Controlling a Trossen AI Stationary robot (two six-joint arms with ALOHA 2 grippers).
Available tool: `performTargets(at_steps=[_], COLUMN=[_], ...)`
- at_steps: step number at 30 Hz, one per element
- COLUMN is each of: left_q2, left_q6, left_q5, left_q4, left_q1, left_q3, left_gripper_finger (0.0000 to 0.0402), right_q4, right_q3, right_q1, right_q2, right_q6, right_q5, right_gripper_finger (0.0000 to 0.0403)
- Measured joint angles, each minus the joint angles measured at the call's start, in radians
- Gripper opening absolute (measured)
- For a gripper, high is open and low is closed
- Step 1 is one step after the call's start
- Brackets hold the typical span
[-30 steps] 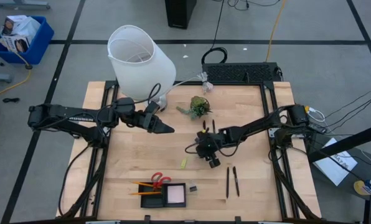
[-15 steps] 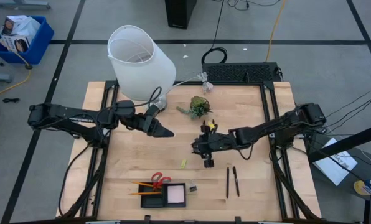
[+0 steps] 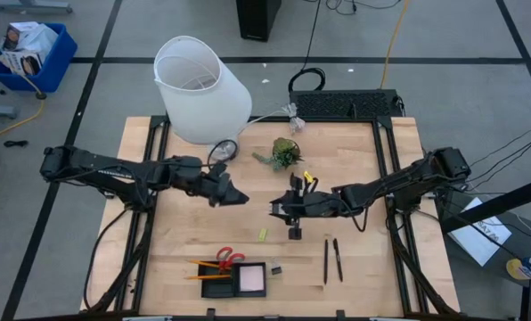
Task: Pick and place office supplies into organizer
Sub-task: Put the middle black binder clip into the mesh desk organizer
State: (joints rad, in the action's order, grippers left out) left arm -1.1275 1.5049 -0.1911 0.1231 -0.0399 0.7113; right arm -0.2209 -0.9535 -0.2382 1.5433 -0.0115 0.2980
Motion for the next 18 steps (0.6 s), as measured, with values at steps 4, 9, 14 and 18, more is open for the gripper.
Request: performTargets(at_steps=[4, 9, 14, 18], left_q2=[-0.018, -0.073, -0.152, -0.197], left_q6=[0.001, 0.02, 0.054, 0.069], left_q5=[0.083, 0.081, 0.08, 0.091], left_q4=[-0.041, -0.022, 0.093, 0.175], left_q1=[-0.002, -0.022, -0.04, -0.048], left_q3=[0.0, 0.0, 0.0, 0.0], left_gripper_finger=[0.017, 0.017, 0.017, 0.017], right_q4=[-0.009, -0.048, -0.066, -0.067], right_q3=[0.0, -0.001, -0.001, -0.001], right_q1=[-0.005, -0.006, -0.006, -0.006], right_q2=[0.0, 0.0, 0.0, 0.0], right_q6=[0.001, 0.006, 0.019, 0.028], right_q5=[0.013, 0.014, 0.015, 0.015], right_gripper_finger=[0.0141, 0.0146, 0.0142, 0.0145])
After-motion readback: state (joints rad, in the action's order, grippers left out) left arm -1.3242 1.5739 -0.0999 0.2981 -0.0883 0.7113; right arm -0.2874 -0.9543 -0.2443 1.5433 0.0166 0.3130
